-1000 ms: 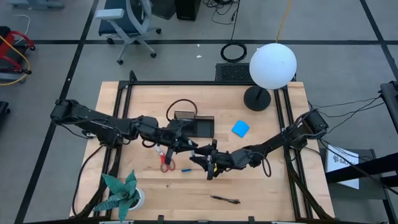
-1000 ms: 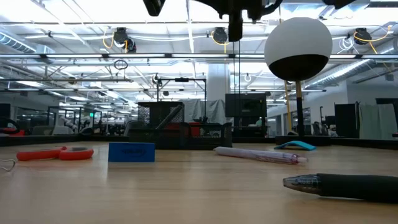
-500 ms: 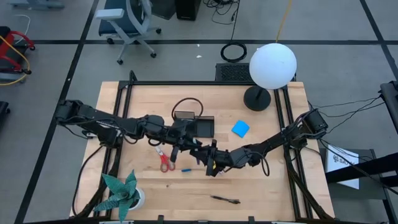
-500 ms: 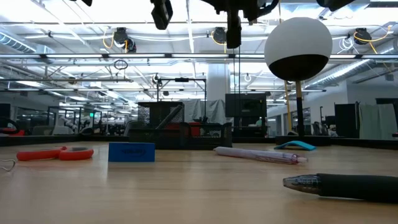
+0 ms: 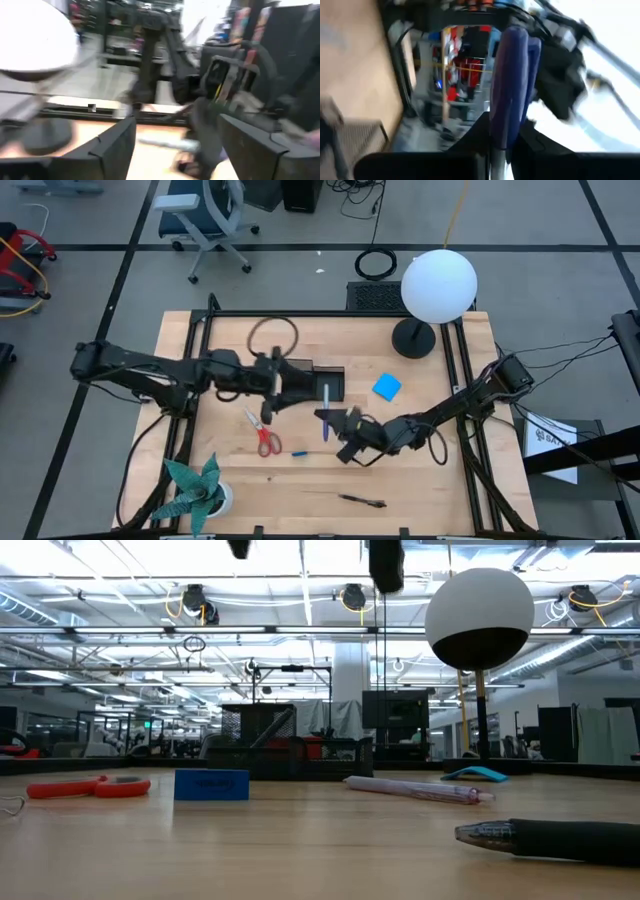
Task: Pick and place office supplies into organizer
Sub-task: Put the blue marker pen into the desk organizer
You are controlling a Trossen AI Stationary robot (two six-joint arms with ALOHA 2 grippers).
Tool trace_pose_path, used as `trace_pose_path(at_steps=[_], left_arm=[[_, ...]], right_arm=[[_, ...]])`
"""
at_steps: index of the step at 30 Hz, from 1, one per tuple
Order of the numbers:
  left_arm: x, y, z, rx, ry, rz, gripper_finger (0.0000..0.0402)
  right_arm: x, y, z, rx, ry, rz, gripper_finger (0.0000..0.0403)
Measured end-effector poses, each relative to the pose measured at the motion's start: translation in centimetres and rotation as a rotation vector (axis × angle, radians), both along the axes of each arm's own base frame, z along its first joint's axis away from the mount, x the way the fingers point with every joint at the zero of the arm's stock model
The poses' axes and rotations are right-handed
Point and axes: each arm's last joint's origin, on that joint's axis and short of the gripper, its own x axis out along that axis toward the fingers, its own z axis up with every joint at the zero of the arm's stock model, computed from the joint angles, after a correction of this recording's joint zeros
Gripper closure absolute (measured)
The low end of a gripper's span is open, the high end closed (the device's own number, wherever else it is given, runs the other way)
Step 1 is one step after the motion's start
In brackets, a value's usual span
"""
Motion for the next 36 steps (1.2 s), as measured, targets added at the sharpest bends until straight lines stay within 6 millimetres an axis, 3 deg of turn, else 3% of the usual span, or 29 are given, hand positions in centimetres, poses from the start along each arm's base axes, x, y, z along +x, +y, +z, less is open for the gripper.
trace_pose_path(at_steps=[4,10,14,17,22,29,36], left_arm=[[-1.9,-0.4,1.0,0.095,0.004,0.127,0.0094],[-3.5,-1.2,0.8,0.200,0.092,0.207,0.0092],[-3.6,-1.5,0.6,0.245,0.122,0.259,0.0092],[-3.6,-1.5,0.6,0.256,0.118,0.276,0.0092],[-3.6,-1.5,0.4,0.257,0.140,0.275,0.0092],[-3.7,-1.5,0.2,0.254,0.161,0.274,0.0092],[-3.7,-1.5,0.2,0.250,0.156,0.274,0.0092]], right_arm=[[-0.6,-2.3,1.5,0.355,-0.135,-0.015,0.0373],[-2.0,-7.6,2.5,0.918,-0.216,0.147,0.0373],[-2.7,-11.9,2.0,1.312,-0.240,0.287,0.0373],[-3.0,-14.5,1.1,1.501,-0.228,0.339,0.0373],[-3.1,-17.4,-0.6,1.589,-0.204,0.317,0.0373],[-2.3,-19.7,-1.3,1.559,-0.233,0.443,0.0373],[-1.5,-21.2,-3.7,1.539,-0.222,0.425,0.0373]])
